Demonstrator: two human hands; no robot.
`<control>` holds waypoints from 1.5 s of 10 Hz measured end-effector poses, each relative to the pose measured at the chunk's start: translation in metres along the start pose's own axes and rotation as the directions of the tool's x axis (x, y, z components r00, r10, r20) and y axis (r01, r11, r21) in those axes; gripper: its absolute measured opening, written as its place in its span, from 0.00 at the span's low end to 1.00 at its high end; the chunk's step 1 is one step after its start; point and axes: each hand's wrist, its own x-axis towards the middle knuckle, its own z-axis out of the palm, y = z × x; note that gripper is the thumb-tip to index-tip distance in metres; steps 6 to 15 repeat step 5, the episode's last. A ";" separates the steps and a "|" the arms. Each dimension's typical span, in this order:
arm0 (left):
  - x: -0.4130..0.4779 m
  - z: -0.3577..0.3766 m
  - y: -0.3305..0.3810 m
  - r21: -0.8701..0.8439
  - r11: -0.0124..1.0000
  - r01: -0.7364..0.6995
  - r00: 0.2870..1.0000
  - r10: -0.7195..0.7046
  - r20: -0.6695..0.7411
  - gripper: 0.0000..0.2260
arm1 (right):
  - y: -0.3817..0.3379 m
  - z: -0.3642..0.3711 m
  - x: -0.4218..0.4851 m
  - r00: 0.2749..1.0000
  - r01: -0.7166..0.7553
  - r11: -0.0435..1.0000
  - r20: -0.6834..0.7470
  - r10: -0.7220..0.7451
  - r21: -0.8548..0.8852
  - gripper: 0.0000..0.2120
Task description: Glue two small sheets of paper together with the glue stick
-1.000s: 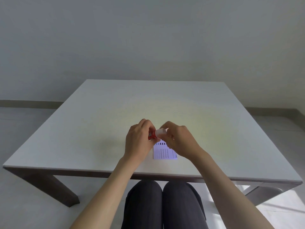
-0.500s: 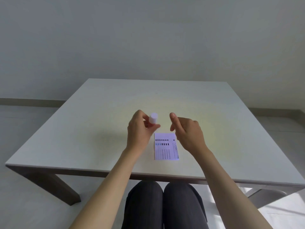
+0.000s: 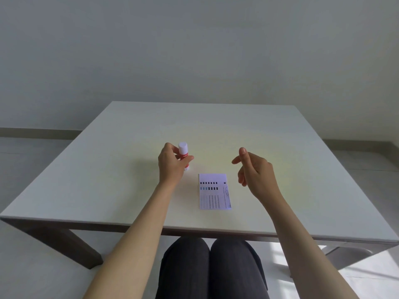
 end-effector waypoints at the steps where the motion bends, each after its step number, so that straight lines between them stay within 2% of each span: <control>1: 0.002 0.002 -0.002 0.002 1.000 -0.016 1.000 0.016 0.001 0.17 | 0.003 0.004 0.000 0.999 -0.009 1.000 0.032 0.009 -0.013 0.23; 2: -0.005 0.002 -0.006 0.087 0.996 0.006 0.999 -0.009 0.038 0.17 | 0.009 0.014 -0.001 0.998 -0.009 0.999 0.060 0.012 -0.047 0.22; 3: -0.013 0.004 -0.011 0.159 0.987 0.038 0.992 -0.056 0.109 0.24 | 0.020 0.026 -0.002 0.996 -0.029 0.994 0.075 0.037 -0.108 0.19; 4: -0.018 -0.001 -0.005 0.226 0.973 0.050 0.973 -0.098 0.208 0.55 | 0.028 0.036 -0.008 0.999 -0.017 0.975 0.039 0.026 -0.222 0.22; 5: -0.022 -0.012 0.001 0.309 0.949 0.057 0.981 -0.110 0.157 0.58 | 0.023 0.040 0.010 0.999 -0.047 0.948 0.004 0.051 -0.315 0.23; 15: -0.022 -0.012 0.001 0.309 0.949 0.057 0.981 -0.110 0.157 0.58 | 0.023 0.040 0.010 0.999 -0.047 0.948 0.004 0.051 -0.315 0.23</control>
